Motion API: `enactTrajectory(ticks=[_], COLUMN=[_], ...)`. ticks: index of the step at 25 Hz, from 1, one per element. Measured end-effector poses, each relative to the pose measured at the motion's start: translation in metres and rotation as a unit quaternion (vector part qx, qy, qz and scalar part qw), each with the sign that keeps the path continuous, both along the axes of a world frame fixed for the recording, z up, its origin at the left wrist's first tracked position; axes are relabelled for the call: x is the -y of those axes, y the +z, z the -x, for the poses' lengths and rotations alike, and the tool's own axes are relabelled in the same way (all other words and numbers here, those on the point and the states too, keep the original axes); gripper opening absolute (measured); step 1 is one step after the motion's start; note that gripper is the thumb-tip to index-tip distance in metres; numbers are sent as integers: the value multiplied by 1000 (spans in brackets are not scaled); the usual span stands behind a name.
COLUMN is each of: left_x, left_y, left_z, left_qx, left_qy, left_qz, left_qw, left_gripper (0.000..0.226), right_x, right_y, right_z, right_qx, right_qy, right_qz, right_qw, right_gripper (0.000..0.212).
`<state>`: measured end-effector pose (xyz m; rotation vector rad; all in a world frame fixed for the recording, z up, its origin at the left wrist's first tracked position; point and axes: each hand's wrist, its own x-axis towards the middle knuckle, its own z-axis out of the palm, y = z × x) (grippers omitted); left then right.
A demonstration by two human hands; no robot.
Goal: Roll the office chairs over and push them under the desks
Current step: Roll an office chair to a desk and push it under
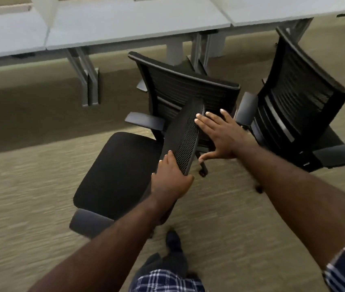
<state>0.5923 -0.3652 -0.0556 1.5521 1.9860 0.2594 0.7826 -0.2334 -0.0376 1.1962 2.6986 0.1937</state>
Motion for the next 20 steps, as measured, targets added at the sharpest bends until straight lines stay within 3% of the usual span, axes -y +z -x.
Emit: enactTrajectory(ticks=[4,13,16,20], left_x=[-1,0,2,7], left_y=[-2,-8,-4,4], left_z=[-2,-4,-3,0], left_qx=[30,-16,-68,-136], left_qy=[11,37,67,120], left_qz=[-6,-31,-40,-30], left_qw=[999,999,995,983], left_gripper=[97,92,79,64], right_x=[-37,-88,-101,-103], right_y=[0,10,15,5], right_z=[12,42,50,60], right_qx=[17,24,16,-43], right_qy=[45,175,200,238], right_qz=[21,94,95,83], right_qw=[999,980,975,967], right_gripper=[120,110,111,87])
